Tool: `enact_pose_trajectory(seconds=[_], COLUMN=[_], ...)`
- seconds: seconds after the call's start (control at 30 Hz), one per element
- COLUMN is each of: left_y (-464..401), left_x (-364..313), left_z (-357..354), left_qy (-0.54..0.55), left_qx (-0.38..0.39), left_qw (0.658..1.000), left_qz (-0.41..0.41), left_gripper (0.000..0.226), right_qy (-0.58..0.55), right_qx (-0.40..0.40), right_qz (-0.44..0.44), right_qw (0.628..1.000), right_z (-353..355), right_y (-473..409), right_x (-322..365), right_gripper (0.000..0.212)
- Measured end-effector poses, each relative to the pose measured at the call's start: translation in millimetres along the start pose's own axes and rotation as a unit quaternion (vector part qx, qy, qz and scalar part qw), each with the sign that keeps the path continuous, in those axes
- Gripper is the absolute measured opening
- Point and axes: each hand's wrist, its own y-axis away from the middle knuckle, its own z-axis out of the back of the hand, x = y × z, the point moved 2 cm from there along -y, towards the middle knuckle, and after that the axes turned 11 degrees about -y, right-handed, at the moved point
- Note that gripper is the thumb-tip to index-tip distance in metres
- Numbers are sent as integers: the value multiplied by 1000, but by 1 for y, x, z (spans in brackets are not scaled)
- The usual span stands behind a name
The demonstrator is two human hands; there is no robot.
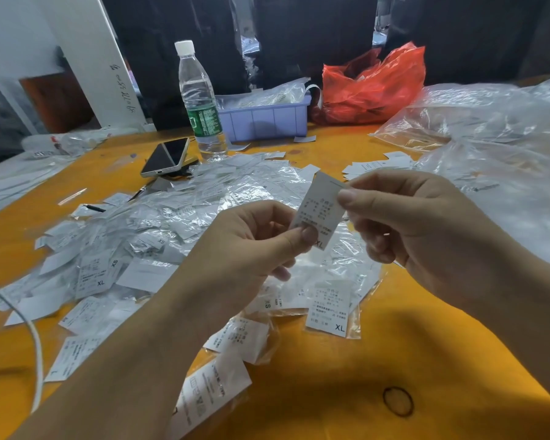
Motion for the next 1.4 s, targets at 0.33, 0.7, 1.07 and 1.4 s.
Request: enact_pose_trajectory(seconds=[0.33, 0.7, 1.07, 1.4], left_y=[0, -1, -2, -2], left_x=[2, 2, 12, 15], left_z=[1, 0, 9, 10], left_qy=[16, 7, -203, -395], left_qx=[-30, -39, -119, -145], left_qw=[999, 999, 972, 907], left_qz=[0, -1, -15, -34], left_gripper=[26, 13, 16, 52], right_qy=[37, 197, 367, 632], right_qx=[4, 6, -68, -24], right_qz=[-2, 146, 104, -128], right_qw=[999, 969, 922, 764], right_z=[-5, -10, 13, 23], right_y=[3, 9, -2, -8], right_x=[-7, -1, 5, -21], right_gripper=[14, 11, 7, 21])
